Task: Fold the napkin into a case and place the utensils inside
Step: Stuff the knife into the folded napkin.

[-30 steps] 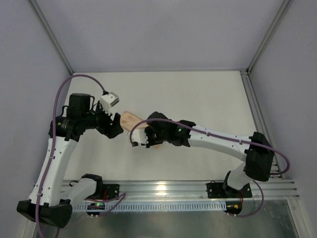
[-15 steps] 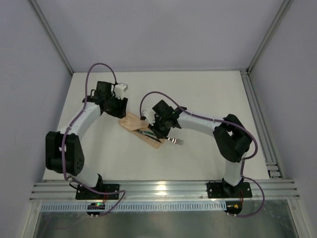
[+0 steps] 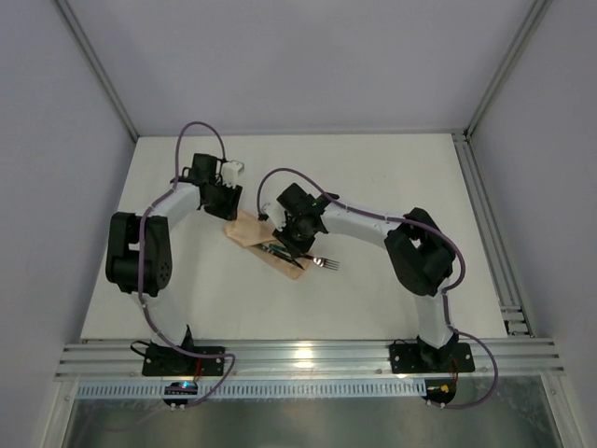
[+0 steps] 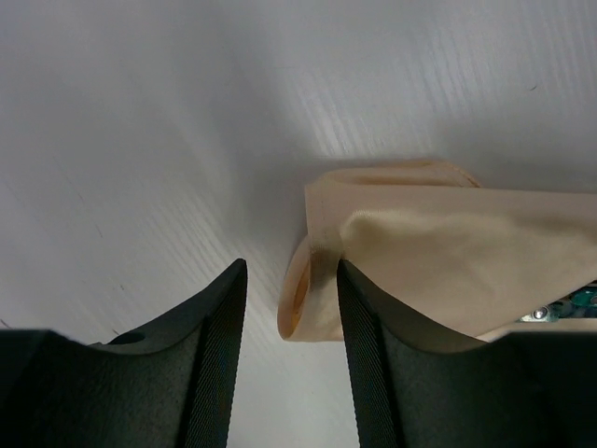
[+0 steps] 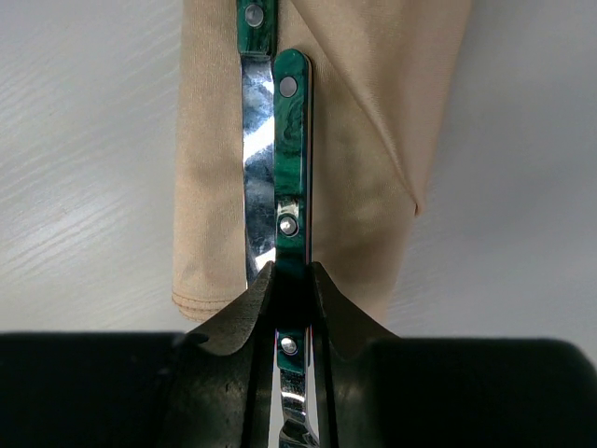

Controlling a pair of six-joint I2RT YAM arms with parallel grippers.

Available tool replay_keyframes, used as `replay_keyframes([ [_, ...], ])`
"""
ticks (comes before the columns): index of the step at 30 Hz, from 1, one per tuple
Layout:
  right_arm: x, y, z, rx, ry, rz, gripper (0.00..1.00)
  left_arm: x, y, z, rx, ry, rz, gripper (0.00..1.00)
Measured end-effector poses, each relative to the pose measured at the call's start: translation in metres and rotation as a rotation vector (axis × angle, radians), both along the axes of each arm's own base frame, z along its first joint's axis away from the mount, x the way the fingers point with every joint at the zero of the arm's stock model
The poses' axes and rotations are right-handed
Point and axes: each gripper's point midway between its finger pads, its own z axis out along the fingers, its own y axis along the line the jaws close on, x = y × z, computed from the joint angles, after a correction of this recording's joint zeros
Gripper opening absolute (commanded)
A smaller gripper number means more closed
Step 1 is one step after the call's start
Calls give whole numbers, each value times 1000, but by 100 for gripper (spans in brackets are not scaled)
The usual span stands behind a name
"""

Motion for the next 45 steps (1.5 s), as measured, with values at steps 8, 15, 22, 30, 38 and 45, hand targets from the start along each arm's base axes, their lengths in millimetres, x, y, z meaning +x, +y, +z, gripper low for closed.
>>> replay_keyframes([
  [8, 11, 7, -4, -35, 11, -8, 4, 20, 1, -9, 22, 0, 3, 37],
  [15, 22, 15, -6, -45, 4, -22, 4, 23, 0, -23, 27, 33, 2, 25],
  [22, 38, 26, -4, -45, -10, -65, 4, 20, -5, -26, 4, 47, -20, 15],
  [30, 46, 33, -10, -38, -8, -113, 8, 14, -9, -31, -17, 55, -54, 14],
  [38, 56, 45, -9, 9, -35, -120, 50, 13, -11, -30, -29, 57, -63, 14],
  [45, 56, 36, -5, 6, -76, -135, 52, 12, -11, -28, -29, 50, -71, 13],
])
